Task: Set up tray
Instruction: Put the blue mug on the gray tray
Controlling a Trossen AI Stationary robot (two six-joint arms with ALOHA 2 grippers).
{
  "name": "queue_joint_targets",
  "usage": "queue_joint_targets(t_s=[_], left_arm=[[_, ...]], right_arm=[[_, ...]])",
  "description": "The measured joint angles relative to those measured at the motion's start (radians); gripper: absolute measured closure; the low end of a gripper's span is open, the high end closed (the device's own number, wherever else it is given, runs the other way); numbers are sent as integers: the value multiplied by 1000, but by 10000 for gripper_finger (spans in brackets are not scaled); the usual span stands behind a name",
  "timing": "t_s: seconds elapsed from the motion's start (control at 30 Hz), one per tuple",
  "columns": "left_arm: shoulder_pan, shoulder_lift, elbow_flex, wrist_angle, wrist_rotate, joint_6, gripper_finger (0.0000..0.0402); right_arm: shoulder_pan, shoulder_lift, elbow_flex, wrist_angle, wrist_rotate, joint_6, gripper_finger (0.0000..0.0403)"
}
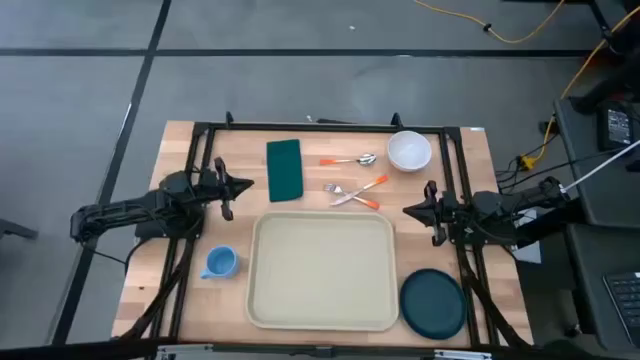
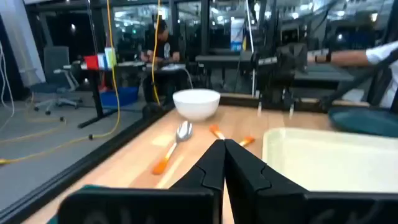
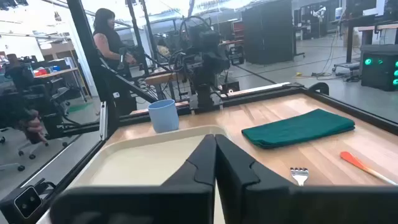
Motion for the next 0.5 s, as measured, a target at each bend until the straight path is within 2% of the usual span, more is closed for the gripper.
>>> queue_joint_targets(t_s=[0.17, 0.23, 0.5], left_arm=[[0, 0, 0, 83, 3, -92, 397], [1, 0, 0, 112, -27, -104, 398], [1, 0, 0, 142, -60, -182, 397]], right_arm=[[0, 0, 0, 0, 0, -1, 395], [0, 0, 0, 0, 0, -1, 395], [0, 0, 0, 0, 0, 0, 395]])
